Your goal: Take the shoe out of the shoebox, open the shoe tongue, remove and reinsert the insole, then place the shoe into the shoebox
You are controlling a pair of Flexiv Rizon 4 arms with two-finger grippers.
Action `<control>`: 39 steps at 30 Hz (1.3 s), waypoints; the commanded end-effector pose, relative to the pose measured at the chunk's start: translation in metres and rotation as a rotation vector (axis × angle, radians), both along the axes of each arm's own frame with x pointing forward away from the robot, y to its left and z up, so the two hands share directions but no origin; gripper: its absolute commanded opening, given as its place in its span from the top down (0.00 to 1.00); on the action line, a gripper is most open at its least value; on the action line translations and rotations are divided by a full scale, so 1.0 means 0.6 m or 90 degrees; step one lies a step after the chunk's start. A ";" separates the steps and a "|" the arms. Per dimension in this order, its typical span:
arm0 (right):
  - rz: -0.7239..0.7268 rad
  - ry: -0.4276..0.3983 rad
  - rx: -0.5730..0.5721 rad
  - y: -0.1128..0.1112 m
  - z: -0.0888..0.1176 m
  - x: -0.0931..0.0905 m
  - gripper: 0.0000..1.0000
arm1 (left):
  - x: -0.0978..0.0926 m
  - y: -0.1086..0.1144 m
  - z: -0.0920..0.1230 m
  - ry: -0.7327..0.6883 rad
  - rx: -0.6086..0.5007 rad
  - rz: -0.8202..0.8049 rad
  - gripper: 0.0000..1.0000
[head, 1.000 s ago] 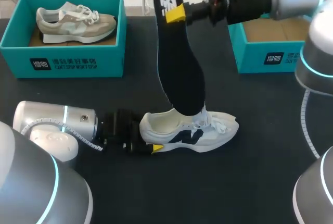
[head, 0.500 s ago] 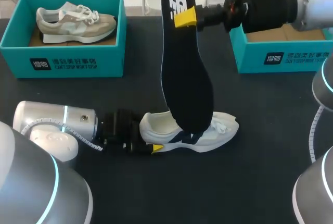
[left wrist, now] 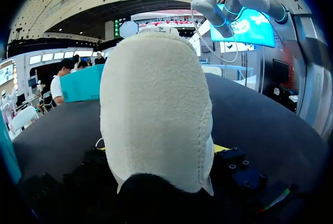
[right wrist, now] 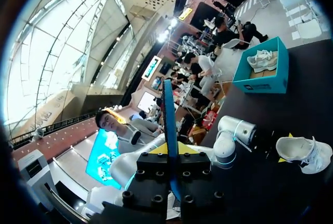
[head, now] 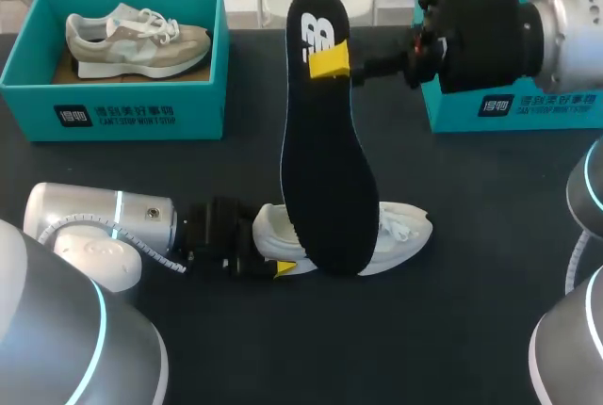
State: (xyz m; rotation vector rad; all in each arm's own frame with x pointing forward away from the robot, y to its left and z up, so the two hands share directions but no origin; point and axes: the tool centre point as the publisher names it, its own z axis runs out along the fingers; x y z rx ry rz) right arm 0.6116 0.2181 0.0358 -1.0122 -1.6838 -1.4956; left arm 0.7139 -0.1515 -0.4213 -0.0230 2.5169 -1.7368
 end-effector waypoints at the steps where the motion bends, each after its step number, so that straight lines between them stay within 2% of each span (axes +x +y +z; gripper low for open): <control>1: -0.036 -0.002 0.013 -0.010 -0.005 -0.020 1.00 | 0.002 -0.003 -0.007 0.000 0.002 0.001 1.00; 13: -0.036 -0.002 0.013 -0.010 -0.005 -0.020 1.00 | 0.002 -0.003 -0.007 0.000 0.002 0.001 1.00; 14: -0.036 -0.002 0.013 -0.010 -0.005 -0.020 1.00 | 0.003 0.001 -0.004 0.003 0.004 0.005 0.31; 15: -0.036 -0.002 0.013 -0.010 -0.005 -0.020 1.00 | 0.003 0.006 -0.001 0.014 0.002 0.004 0.00; 26: -0.036 -0.002 0.013 -0.010 -0.005 -0.020 1.00 | 0.003 0.038 0.036 0.070 0.046 -0.002 0.00; 29: -0.036 -0.002 0.013 -0.010 -0.005 -0.020 1.00 | 0.000 0.040 0.044 0.076 0.113 -0.031 0.00; 39: -0.036 -0.002 0.013 -0.010 -0.005 -0.020 1.00 | 0.000 0.040 0.044 0.076 0.113 -0.031 0.00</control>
